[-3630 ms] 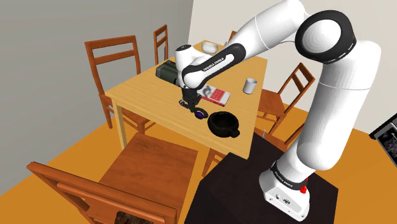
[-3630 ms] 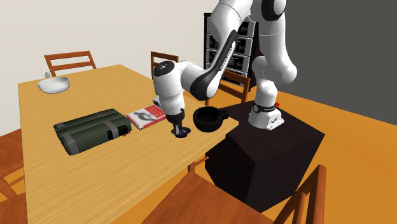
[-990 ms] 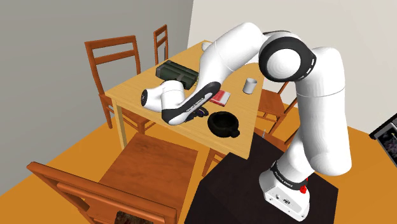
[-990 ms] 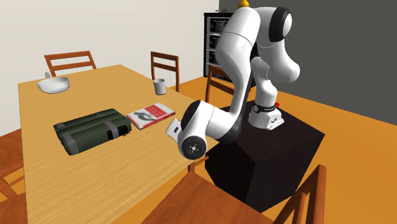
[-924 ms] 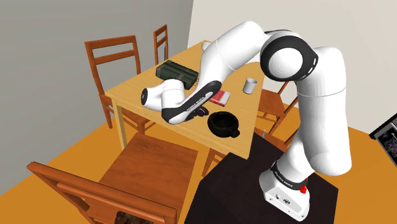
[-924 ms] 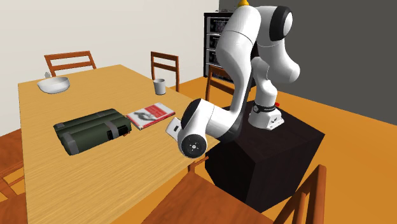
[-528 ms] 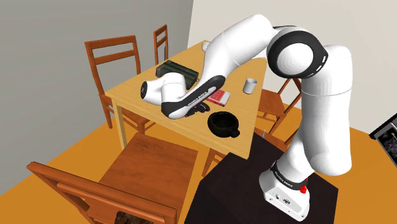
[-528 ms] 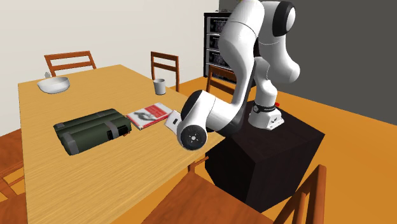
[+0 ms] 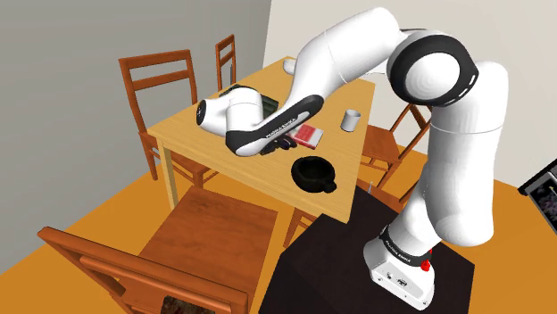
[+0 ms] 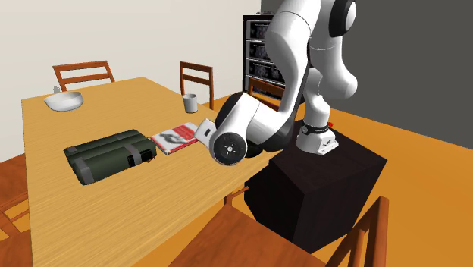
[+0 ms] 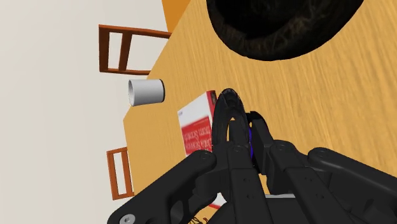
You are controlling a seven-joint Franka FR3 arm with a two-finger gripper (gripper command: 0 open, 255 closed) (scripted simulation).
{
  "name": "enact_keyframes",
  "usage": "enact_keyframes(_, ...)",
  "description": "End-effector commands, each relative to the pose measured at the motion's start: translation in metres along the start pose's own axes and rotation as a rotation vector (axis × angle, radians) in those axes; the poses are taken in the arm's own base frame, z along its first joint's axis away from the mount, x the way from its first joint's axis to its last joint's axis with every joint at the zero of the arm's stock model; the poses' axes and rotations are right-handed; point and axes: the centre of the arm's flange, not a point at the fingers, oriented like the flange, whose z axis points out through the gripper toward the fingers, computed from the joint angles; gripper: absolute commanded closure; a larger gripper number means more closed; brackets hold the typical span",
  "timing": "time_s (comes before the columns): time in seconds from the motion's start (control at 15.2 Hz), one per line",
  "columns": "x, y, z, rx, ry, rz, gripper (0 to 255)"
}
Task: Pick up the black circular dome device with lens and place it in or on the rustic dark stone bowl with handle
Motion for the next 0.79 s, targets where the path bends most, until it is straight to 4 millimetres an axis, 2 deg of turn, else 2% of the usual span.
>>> enact_keyframes(0.0, -0.003, 0.01, -0.005, 0.0, 0.0, 0.0, 255)
enact_keyframes(0.73, -0.009, 0.06, -0.034, 0.0, 0.0, 0.0, 255)
